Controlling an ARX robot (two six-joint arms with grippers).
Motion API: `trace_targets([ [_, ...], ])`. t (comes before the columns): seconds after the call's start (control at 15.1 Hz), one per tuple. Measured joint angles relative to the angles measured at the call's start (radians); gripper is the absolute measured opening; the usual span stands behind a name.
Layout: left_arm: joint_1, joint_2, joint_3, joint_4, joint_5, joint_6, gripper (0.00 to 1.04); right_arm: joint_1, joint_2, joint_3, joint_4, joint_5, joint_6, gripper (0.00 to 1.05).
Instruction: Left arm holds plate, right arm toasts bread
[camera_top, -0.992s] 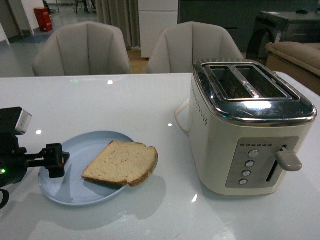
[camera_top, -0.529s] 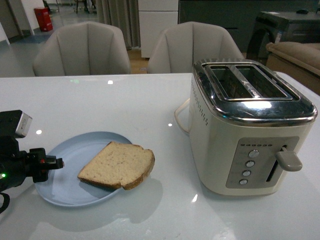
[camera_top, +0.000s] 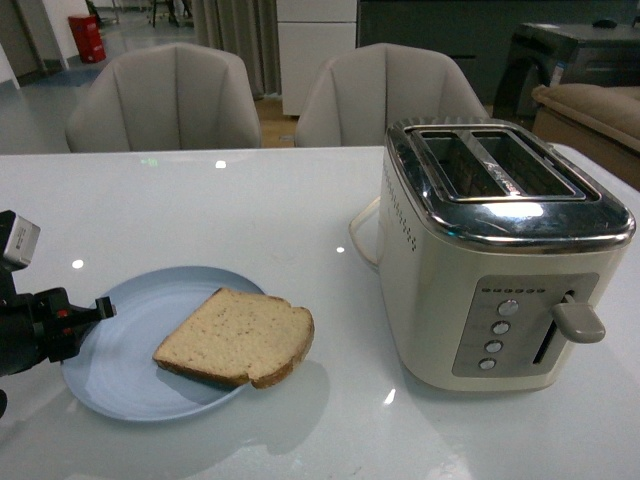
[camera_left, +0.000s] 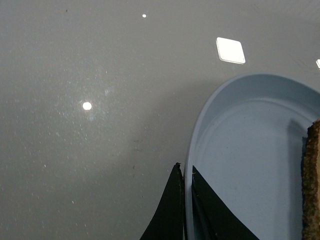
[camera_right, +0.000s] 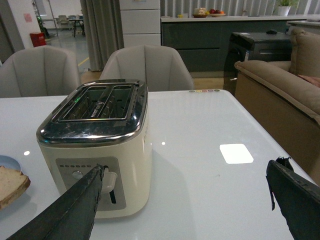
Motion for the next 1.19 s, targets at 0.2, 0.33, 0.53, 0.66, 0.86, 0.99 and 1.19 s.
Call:
trace_targets([
  [0.2, -0.02, -0.069, -0.038, -0.043, -0.016, -0.029, 0.03, 0.0, 0.0, 0.0, 0.0, 0.0, 0.0, 0.98],
  [0.33, -0.045, -0.153, -0.069, -0.11, -0.029, -0.074, 0.03, 0.0, 0.0, 0.0, 0.0, 0.0, 0.0, 0.98],
  [0.53, -0.088, -0.314, -0.089, -0.225, -0.046, -0.159, 0.03, 0.0, 0.0, 0.0, 0.0, 0.0, 0.0, 0.98],
  [0.66, -0.129, -0.416, -0.097, -0.293, -0.068, -0.194, 0.03, 0.0, 0.0, 0.0, 0.0, 0.0, 0.0, 0.98],
  [0.86, -0.201, -0.573, -0.093, -0.406, -0.087, -0.219, 0.03, 0.0, 0.0, 0.0, 0.0, 0.0, 0.0, 0.98],
  [0.99, -0.303, -0.711, 0.01, -0.618, -0.104, -0.264, 0.03, 0.0, 0.0, 0.0, 0.0, 0.0, 0.0, 0.98],
  [1.19, -0.347, -0.71, 0.109, -0.707, -0.129, -0.275, 0.03, 0.0, 0.0, 0.0, 0.0, 0.0, 0.0, 0.98],
])
